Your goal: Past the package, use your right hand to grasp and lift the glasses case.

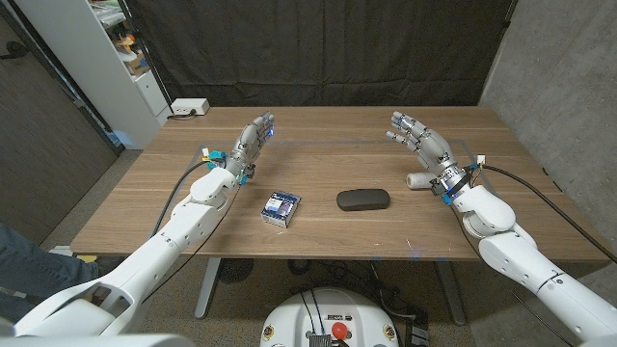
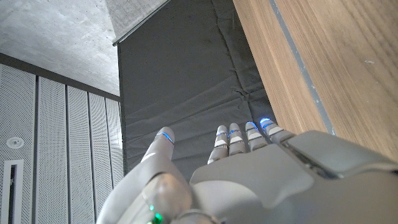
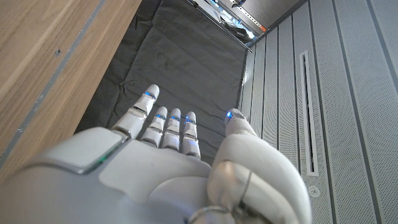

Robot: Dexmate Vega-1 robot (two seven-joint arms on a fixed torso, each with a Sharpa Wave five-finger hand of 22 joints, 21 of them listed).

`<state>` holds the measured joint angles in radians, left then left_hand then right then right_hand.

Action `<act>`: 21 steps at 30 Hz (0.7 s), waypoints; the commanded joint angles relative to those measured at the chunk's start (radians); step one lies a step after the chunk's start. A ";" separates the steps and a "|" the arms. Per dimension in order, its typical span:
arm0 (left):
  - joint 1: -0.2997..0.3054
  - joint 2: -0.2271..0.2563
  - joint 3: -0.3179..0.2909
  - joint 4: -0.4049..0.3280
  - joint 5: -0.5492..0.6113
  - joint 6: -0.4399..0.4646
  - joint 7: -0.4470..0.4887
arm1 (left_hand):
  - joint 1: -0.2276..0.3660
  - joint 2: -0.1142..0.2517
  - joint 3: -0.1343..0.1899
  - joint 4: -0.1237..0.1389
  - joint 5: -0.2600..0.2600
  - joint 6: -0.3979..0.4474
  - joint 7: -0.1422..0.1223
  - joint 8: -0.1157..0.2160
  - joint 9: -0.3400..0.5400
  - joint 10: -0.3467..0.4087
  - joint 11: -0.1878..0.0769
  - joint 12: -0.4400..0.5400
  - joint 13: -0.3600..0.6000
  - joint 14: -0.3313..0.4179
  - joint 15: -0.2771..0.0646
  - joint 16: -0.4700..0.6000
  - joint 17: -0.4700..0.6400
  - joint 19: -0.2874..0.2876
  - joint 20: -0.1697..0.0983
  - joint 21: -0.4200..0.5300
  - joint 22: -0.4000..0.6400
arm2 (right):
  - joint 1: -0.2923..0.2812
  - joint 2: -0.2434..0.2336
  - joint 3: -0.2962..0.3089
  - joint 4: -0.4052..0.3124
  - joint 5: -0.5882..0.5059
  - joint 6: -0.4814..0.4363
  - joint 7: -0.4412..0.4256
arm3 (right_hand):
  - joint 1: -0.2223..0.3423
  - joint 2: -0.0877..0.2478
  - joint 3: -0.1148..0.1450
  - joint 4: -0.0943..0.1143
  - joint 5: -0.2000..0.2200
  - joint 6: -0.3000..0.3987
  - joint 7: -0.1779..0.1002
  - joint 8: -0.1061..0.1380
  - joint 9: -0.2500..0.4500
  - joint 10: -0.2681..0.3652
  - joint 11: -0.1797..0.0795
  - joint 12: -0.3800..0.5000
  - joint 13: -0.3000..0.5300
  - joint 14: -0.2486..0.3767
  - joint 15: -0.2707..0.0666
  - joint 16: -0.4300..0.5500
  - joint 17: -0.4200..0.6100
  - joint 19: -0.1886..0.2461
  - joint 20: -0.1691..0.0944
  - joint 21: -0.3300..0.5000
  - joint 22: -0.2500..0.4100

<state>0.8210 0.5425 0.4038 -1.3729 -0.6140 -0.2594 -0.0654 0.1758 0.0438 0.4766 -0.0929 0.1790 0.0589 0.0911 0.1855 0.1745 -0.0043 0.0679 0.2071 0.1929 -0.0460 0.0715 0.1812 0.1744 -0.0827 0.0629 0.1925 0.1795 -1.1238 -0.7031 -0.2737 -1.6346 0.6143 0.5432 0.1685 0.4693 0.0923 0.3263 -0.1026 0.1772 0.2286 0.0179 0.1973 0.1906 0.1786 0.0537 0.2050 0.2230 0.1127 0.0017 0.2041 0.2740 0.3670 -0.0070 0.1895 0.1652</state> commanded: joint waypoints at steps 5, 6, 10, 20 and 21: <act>0.010 0.007 0.002 -0.024 0.003 0.010 0.006 | 0.010 0.001 0.000 -0.004 0.000 0.006 -0.002 0.002 0.004 0.001 -0.004 0.003 0.003 -0.002 0.004 0.005 0.006 -0.002 0.013 0.004 0.001 | -0.039 -0.006 0.008 -0.021 -0.045 0.044 -0.022 | 0.018 0.000 0.006 -0.012 0.007 0.014 -0.004 0.005 0.003 0.005 -0.005 0.002 -0.002 0.006 -0.005 0.003 -0.002 0.009 0.003 0.003 0.005; 0.011 0.008 0.002 -0.027 0.003 0.012 0.007 | 0.010 0.001 0.000 -0.004 0.000 0.006 0.000 0.002 0.004 0.001 -0.004 0.003 0.003 -0.002 0.005 0.005 0.006 -0.002 0.013 0.004 0.001 | -0.040 -0.005 0.008 -0.022 -0.048 0.045 -0.023 | 0.019 0.000 0.006 -0.012 0.007 0.015 -0.005 0.006 0.003 0.006 -0.004 0.002 -0.002 0.007 -0.005 0.003 -0.003 0.009 0.003 0.003 0.005; 0.011 0.013 0.004 -0.032 0.007 0.016 0.007 | 0.010 0.002 -0.001 -0.004 0.000 0.006 -0.001 0.002 0.004 0.001 -0.004 0.003 0.003 -0.002 0.003 0.005 0.006 -0.002 0.014 0.004 0.001 | -0.047 -0.003 0.007 -0.023 -0.070 0.058 -0.035 | 0.021 0.000 0.006 -0.014 0.007 0.020 -0.006 0.007 0.003 0.006 -0.006 0.002 -0.003 0.007 -0.006 0.003 -0.004 0.009 0.002 0.003 0.005; 0.011 0.009 0.007 -0.035 0.010 0.016 0.010 | 0.010 0.002 -0.002 -0.006 0.000 0.007 0.000 0.002 0.004 0.001 -0.004 0.003 0.003 -0.002 0.004 0.005 0.006 -0.005 0.016 0.004 0.002 | -0.062 -0.001 0.011 -0.026 -0.129 0.081 -0.072 | 0.029 -0.001 0.009 -0.022 0.009 0.022 -0.014 0.007 0.003 -0.015 -0.009 -0.007 -0.004 0.002 -0.009 -0.001 -0.011 0.008 0.002 0.002 0.005; 0.011 0.009 0.007 -0.035 0.010 0.016 0.010 | 0.010 0.002 -0.002 -0.006 0.000 0.007 -0.001 0.002 0.004 0.001 -0.005 0.003 0.003 -0.002 0.004 0.005 0.006 -0.005 0.016 0.004 0.002 | -0.062 -0.001 0.011 -0.026 -0.130 0.081 -0.073 | 0.029 -0.001 0.009 -0.023 0.009 0.022 -0.015 0.007 0.003 -0.015 -0.010 -0.006 -0.004 0.002 -0.009 -0.001 -0.011 0.008 0.002 0.002 0.005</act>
<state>0.8302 0.5520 0.4084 -1.4010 -0.6073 -0.2447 -0.0596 0.1758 0.0437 0.4741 -0.0954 0.1790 0.0609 0.0891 0.1855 0.1745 -0.0006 0.0643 0.2070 0.1929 -0.0460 0.0715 0.1812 0.1744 -0.0849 0.0755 0.1925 0.1793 -1.1706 -0.7065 -0.2660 -1.6566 0.5355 0.6024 0.1271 0.4893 0.0934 0.3341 -0.1162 0.1814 0.2420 0.0045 0.1973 0.1908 0.1676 0.0427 0.1973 0.2183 0.1163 -0.0020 0.2041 0.2625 0.3670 -0.0070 0.1895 0.1652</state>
